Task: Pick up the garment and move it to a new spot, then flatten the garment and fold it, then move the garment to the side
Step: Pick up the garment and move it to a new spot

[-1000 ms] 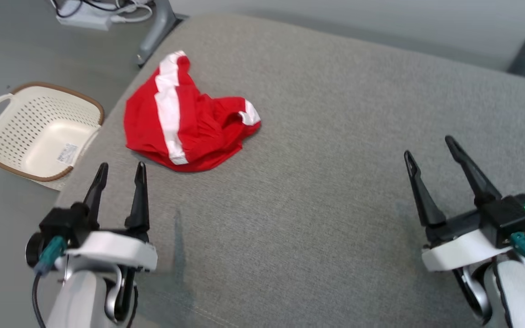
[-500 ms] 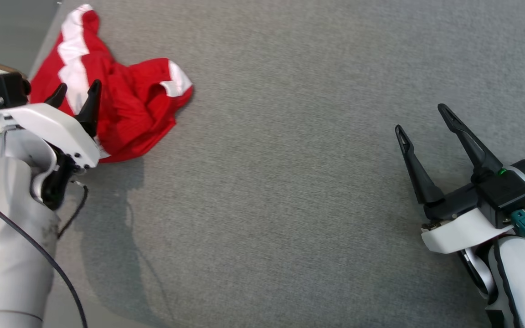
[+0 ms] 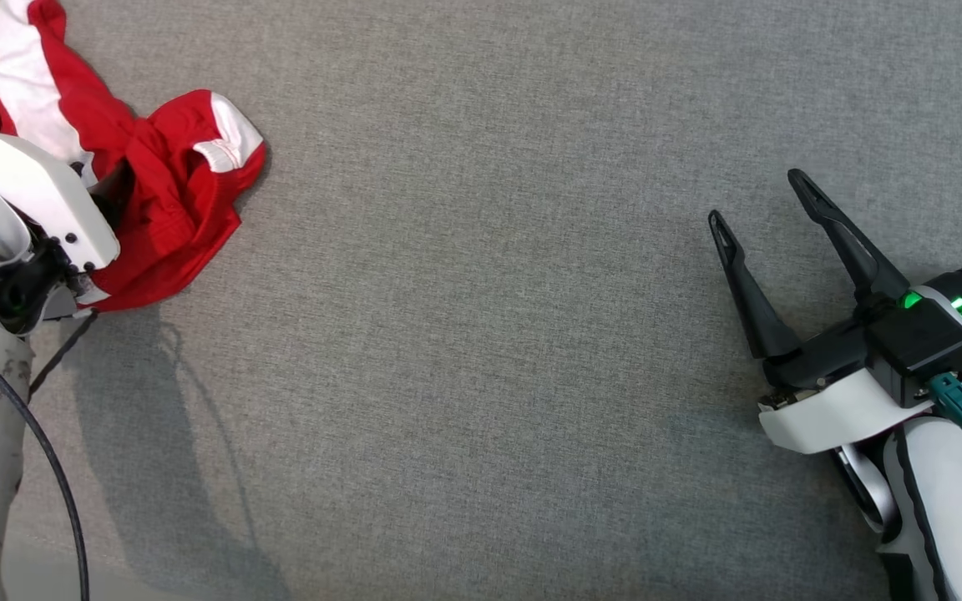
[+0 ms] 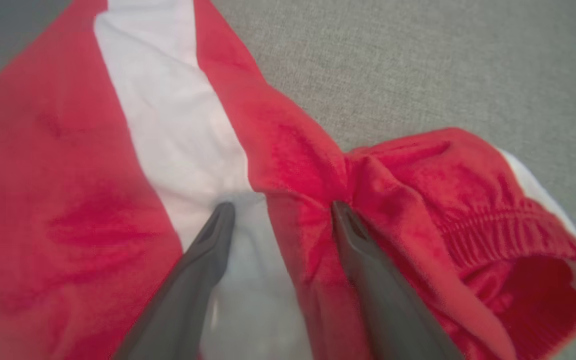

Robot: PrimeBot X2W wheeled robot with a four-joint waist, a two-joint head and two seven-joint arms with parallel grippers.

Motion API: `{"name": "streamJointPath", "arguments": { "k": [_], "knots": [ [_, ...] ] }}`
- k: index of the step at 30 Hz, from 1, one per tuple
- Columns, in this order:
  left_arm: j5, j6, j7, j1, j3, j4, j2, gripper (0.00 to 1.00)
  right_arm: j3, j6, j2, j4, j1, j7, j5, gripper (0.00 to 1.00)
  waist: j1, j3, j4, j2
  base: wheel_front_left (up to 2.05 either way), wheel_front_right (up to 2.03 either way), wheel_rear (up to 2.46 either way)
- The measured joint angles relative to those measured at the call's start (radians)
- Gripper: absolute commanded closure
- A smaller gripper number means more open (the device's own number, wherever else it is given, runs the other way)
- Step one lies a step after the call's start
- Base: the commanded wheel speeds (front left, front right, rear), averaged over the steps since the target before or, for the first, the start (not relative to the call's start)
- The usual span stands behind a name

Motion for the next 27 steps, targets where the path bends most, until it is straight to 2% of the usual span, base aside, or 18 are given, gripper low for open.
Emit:
{"name": "streamJointPath", "arguments": {
  "k": [2,3,4,5,6,7,12,15,22,27],
  "knots": [
    [-0.015,0.000,0.028,-0.010,-0.022,0.004,0.009,0.02,0.000,0.000,-0.001,0.000,-0.004,-0.001,0.000,0.00,0.0000,0.006,-0.005,0.0000,0.00,0.00,0.00],
    [-0.021,0.000,0.040,-0.016,-0.032,0.006,0.016,0.10,0.000,0.000,0.000,0.000,-0.007,-0.001,-0.002,0.00,0.0000,0.009,-0.006,0.0001,0.00,0.00,0.00],
    [-0.028,0.000,0.048,-0.018,-0.039,0.008,0.021,0.47,0.000,0.000,0.000,0.001,-0.010,-0.003,-0.003,0.00,0.0000,0.010,-0.008,0.0000,0.00,0.00,0.00],
    [-0.035,0.000,0.048,-0.018,-0.046,0.012,0.023,0.59,0.000,0.000,0.001,0.001,-0.012,-0.004,-0.003,0.00,0.0000,0.011,-0.009,0.0000,0.00,0.00,0.00],
    [-0.038,0.000,0.048,-0.019,-0.052,0.017,0.026,0.77,0.000,0.000,0.002,0.002,-0.013,-0.005,-0.005,0.00,0.0000,0.012,-0.011,0.0000,0.00,0.00,0.00],
    [-0.040,0.000,0.051,-0.021,-0.059,0.021,0.028,1.00,0.000,0.000,0.003,0.004,-0.014,-0.008,-0.005,0.00,0.0000,0.011,-0.012,0.0000,0.00,0.00,0.00],
    [-0.068,0.000,0.080,-0.037,-0.079,0.055,0.033,1.00,-0.003,0.000,0.007,0.013,-0.014,-0.011,-0.006,0.00,0.0000,0.004,-0.013,0.0000,0.00,0.00,0.00],
    [-0.068,-0.001,0.033,-0.037,-0.085,0.060,0.034,1.00,-0.005,0.000,0.011,0.020,-0.014,-0.014,-0.006,0.00,0.0000,-0.005,-0.009,0.0000,0.00,0.00,0.00],
    [-0.046,0.005,-0.125,-0.040,-0.085,0.078,0.043,1.00,-0.001,0.000,0.027,0.046,-0.016,-0.033,-0.005,0.00,0.0000,-0.060,-0.007,0.0000,0.00,0.00,0.00],
    [-0.029,0.005,-0.324,-0.044,-0.072,0.035,0.041,1.00,-0.011,0.000,0.044,0.073,-0.012,-0.048,0.011,0.00,0.0000,-0.126,-0.010,0.0000,0.00,0.00,0.00]
  ]
}}
